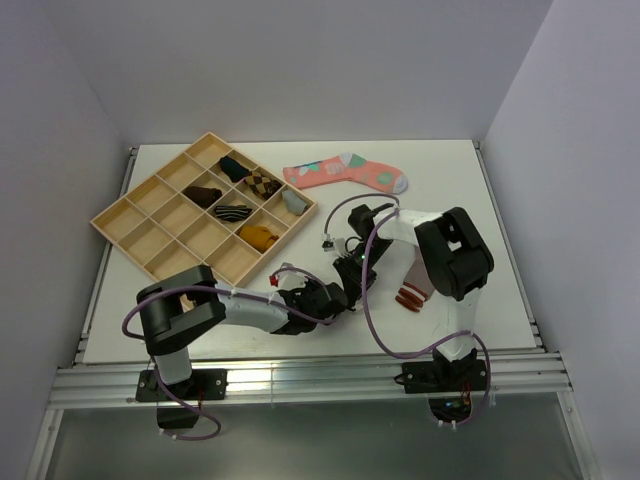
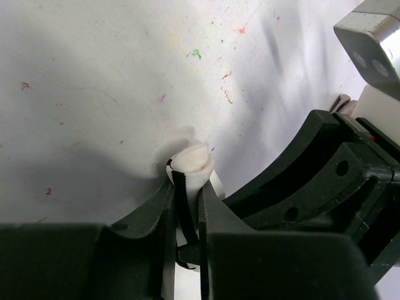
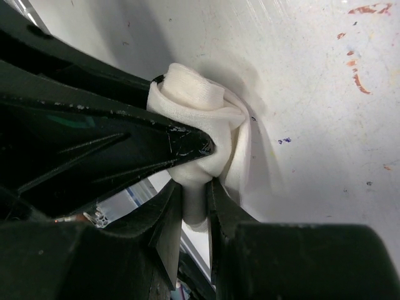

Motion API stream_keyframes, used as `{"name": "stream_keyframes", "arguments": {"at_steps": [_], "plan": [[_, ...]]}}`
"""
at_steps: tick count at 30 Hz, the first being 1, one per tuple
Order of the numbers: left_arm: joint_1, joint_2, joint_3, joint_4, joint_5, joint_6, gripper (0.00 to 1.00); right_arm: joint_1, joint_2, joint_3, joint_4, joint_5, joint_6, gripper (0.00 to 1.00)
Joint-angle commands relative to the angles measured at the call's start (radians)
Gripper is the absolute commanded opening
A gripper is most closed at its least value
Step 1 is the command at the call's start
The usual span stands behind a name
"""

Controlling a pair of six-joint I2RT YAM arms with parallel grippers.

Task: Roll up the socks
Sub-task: Pick up the sock at the center of the board.

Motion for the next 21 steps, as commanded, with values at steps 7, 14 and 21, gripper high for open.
{"name": "stream_keyframes", "arguments": {"at_steps": [7, 14, 21], "plan": [[0.048, 0.038, -0.108, -0.033, 0.111, -0.169, 0.00, -0.072, -0.113, -0.010, 0.099, 0.081, -0.099, 0.46], [0.114, 0.007, -0.126, 0.086, 0.142, 0.072, 0.00, -0.226, -0.300, -0.006, -0.022, 0.065, -0.194, 0.52], [0.183, -0.118, -0.122, 0.125, 0.165, 0.344, 0.00, -0.380, -0.498, -0.041, -0.048, 0.093, -0.251, 0.52]]}}
